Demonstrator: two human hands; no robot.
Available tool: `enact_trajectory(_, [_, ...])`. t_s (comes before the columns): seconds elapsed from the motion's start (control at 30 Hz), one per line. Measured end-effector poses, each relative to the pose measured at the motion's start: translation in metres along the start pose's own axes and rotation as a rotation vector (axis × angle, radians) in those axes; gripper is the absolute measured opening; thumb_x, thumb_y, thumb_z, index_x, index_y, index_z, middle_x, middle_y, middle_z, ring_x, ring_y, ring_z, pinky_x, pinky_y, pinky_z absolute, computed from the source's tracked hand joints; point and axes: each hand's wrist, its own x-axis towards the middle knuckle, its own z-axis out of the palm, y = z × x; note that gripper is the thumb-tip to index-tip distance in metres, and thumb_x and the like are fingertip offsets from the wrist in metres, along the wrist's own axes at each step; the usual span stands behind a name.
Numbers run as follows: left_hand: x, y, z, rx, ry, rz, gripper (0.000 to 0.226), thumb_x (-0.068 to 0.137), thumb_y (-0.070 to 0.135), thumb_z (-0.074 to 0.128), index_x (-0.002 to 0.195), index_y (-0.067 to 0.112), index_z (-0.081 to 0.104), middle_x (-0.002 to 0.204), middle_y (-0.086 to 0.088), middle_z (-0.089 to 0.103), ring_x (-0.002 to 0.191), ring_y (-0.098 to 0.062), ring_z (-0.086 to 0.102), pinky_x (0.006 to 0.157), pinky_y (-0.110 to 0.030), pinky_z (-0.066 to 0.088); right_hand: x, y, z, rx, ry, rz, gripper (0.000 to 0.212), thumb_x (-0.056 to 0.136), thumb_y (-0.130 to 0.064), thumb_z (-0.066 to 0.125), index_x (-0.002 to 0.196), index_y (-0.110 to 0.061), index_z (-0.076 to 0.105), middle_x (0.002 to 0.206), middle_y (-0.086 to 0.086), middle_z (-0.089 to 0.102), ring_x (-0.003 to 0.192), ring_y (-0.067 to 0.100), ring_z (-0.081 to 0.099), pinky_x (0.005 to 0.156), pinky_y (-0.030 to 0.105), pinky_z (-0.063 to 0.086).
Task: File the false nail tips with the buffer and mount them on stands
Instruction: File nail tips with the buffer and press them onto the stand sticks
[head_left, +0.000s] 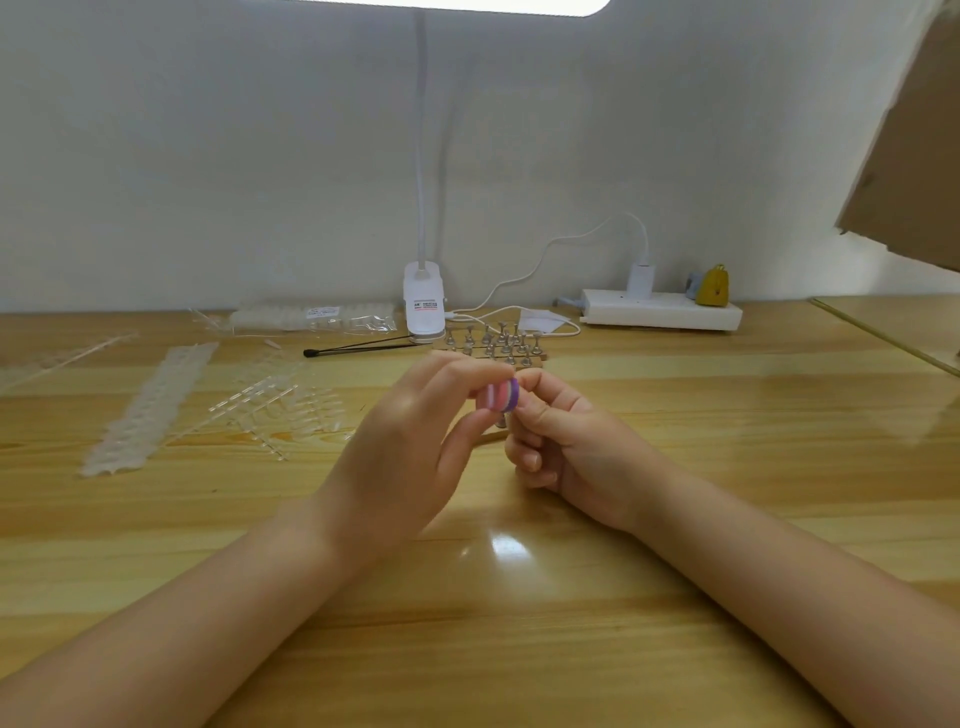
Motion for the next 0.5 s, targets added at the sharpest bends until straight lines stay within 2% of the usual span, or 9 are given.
enact_trajectory(0.1, [-0.0035, -0.0025, 0.0006, 0.023, -0.064, -0.11, 0.029, 0.088, 0.002, 0.062, 0.117, 0.008, 0.062, 0.105, -0.006, 0.063, 0.093, -0.016, 0.06, 0.083, -0.035, 0.052, 0.0, -0.0006, -0.0007, 0.008, 0.008, 0.003, 0.006, 0.085, -0.023, 0.054, 0.086, -0.018, 0.052, 0.062, -0.001, 0.036, 0.049, 0.008, 0.039, 0.044, 0.018, 0.027])
enact_trajectory(0.17, [-0.0054, -0.0053, -0.0009, 0.053, -0.041, -0.135, 0.028, 0.088, 0.001, 0.063, 0.115, 0.006, 0.063, 0.104, -0.007, 0.064, 0.092, -0.019, 0.062, 0.08, -0.04, 0.053, -0.0003, -0.0006, -0.0002, -0.007, 0.001, -0.004, 0.005, 0.085, -0.024, 0.055, 0.083, -0.019, 0.055, 0.062, -0.001, 0.036, 0.049, 0.009, 0.04, 0.044, 0.018, 0.027])
enact_trajectory(0.27, [-0.0018, -0.0016, -0.0015, 0.028, 0.03, -0.032, 0.03, 0.088, 0.001, 0.062, 0.118, 0.004, 0.06, 0.105, -0.008, 0.063, 0.095, -0.017, 0.06, 0.085, -0.031, 0.051, -0.0002, 0.0004, 0.0006, -0.026, -0.011, -0.007, 0.006, 0.084, -0.026, 0.056, 0.084, -0.02, 0.056, 0.06, -0.003, 0.039, 0.049, 0.009, 0.04, 0.045, 0.018, 0.027])
enact_trajectory(0.33, [-0.0012, 0.0007, 0.0003, 0.019, 0.004, 0.018, 0.029, 0.091, 0.005, 0.059, 0.12, 0.005, 0.059, 0.107, -0.009, 0.061, 0.096, -0.018, 0.06, 0.086, -0.028, 0.05, -0.0003, 0.0001, 0.0002, -0.019, -0.009, -0.001, 0.01, 0.084, -0.026, 0.056, 0.089, -0.018, 0.053, 0.059, -0.004, 0.04, 0.049, 0.008, 0.04, 0.044, 0.018, 0.027])
enact_trajectory(0.43, [-0.0043, -0.0039, 0.0005, 0.108, -0.061, -0.059, 0.026, 0.089, 0.001, 0.061, 0.116, 0.003, 0.063, 0.102, -0.013, 0.062, 0.089, -0.028, 0.062, 0.077, -0.044, 0.053, -0.0004, -0.0009, -0.0007, 0.012, 0.005, 0.016, 0.006, 0.086, -0.023, 0.055, 0.088, -0.017, 0.054, 0.059, -0.003, 0.038, 0.049, 0.008, 0.04, 0.044, 0.018, 0.028])
enact_trajectory(0.5, [-0.0061, -0.0076, -0.0018, 0.152, -0.05, -0.082, 0.027, 0.087, -0.002, 0.063, 0.115, 0.0, 0.063, 0.1, -0.016, 0.063, 0.086, -0.031, 0.063, 0.073, -0.049, 0.053, -0.0002, -0.0007, -0.0002, 0.013, 0.02, 0.023, 0.007, 0.091, -0.02, 0.053, 0.086, -0.016, 0.056, 0.058, -0.003, 0.038, 0.049, 0.008, 0.04, 0.044, 0.018, 0.028])
